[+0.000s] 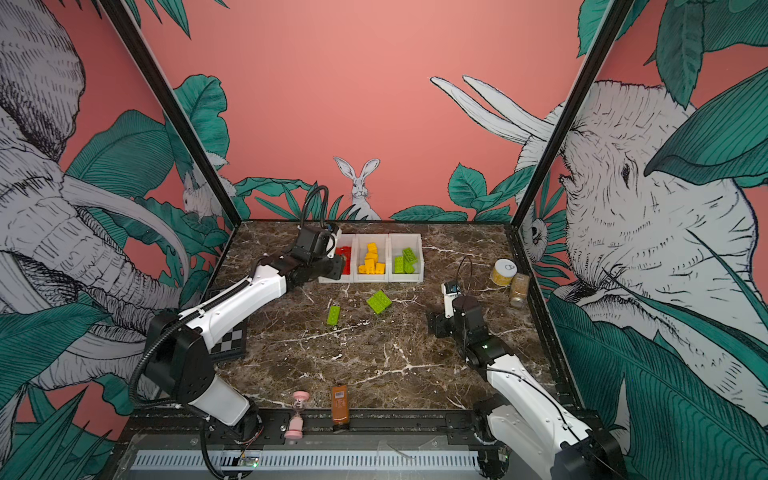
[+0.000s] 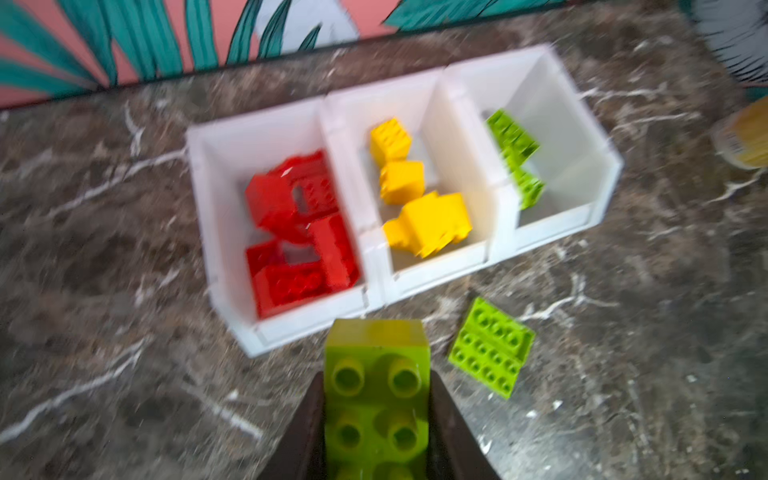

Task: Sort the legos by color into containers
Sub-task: 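Carry the green brick to the nearest compartment and release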

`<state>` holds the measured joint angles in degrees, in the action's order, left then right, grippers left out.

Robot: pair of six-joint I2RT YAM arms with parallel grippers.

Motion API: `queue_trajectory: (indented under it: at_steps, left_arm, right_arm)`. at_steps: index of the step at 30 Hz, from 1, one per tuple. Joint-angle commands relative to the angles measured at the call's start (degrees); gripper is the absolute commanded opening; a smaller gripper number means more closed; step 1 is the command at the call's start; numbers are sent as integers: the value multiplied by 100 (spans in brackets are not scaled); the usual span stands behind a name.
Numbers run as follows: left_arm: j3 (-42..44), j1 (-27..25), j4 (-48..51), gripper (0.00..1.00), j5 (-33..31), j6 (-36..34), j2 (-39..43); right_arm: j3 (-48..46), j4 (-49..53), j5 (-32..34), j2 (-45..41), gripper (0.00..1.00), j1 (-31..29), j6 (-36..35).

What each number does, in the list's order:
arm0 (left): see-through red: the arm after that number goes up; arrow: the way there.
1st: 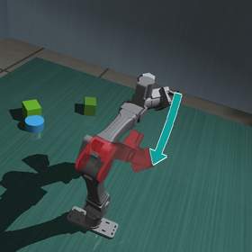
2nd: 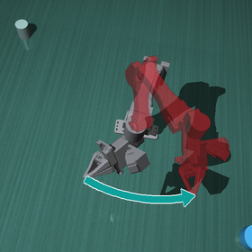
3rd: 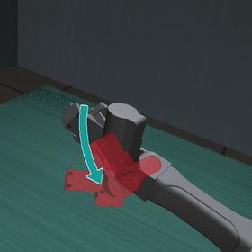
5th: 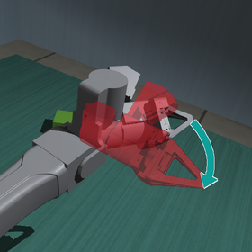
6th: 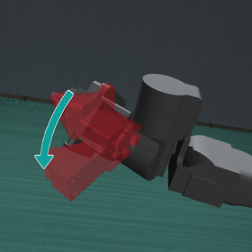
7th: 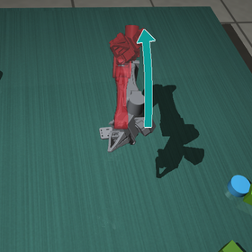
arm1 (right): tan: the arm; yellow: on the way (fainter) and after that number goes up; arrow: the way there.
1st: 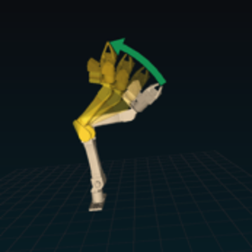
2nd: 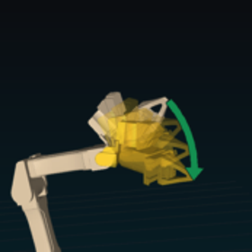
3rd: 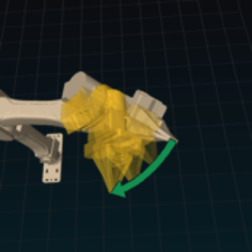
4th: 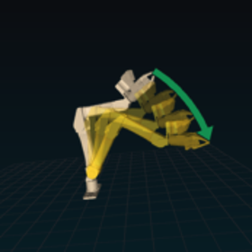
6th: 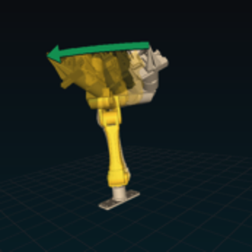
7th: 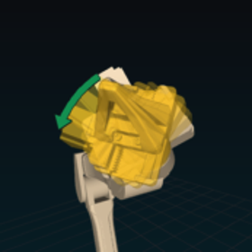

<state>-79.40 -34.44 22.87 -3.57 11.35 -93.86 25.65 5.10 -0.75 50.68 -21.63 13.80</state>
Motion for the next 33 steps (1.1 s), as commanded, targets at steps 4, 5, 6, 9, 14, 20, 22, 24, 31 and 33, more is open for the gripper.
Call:
queue_trajectory:
  at_steps: [4, 5, 6, 9, 14, 20, 22, 24, 31, 33]
  left_arm:
    - [-1407, -322, -484, 16, 412, -230, -1326]
    - [-1628, -350, -536, 16, 421, -245, -1527]
    - [-1867, -368, -585, 16, 460, -277, -1766]
    - [-2493, -414, -687, 16, 594, -334, -2367]
    - [-2865, -484, -1423, 16, 933, -386, -3064]
    - [-3471, -530, -1460, 16, 1156, -351, -3630]
    - [-3565, -530, -1554, 16, 1142, -329, -3753]
    - [-3692, -529, -1593, 16, 1132, -322, -3892]
    - [-4323, -706, -1326, 17, 780, -349, -4448]
    - [-4435, -718, -1282, 22, 799, -347, -4530]
  right_arm:
    - [-119, -45, -61, -387, 81, 11, 321]
    - [-156, -21, -56, -449, 81, 9, 361]
    - [-179, 29, -38, -515, 81, 13, 387]
    - [-243, 152, -18, -678, 81, 14, 474]
    - [-323, 90, -201, -804, 81, 17, 720]
    - [-303, 128, -196, -820, 81, 14, 732]
    - [-306, 172, -226, -863, 81, 9, 767]
    - [-322, 220, -249, -967, 81, 14, 820]
    - [-186, 888, -63, -1521, 81, 12, 733]
    - [-138, 1067, -4, -1640, 81, 10, 687]
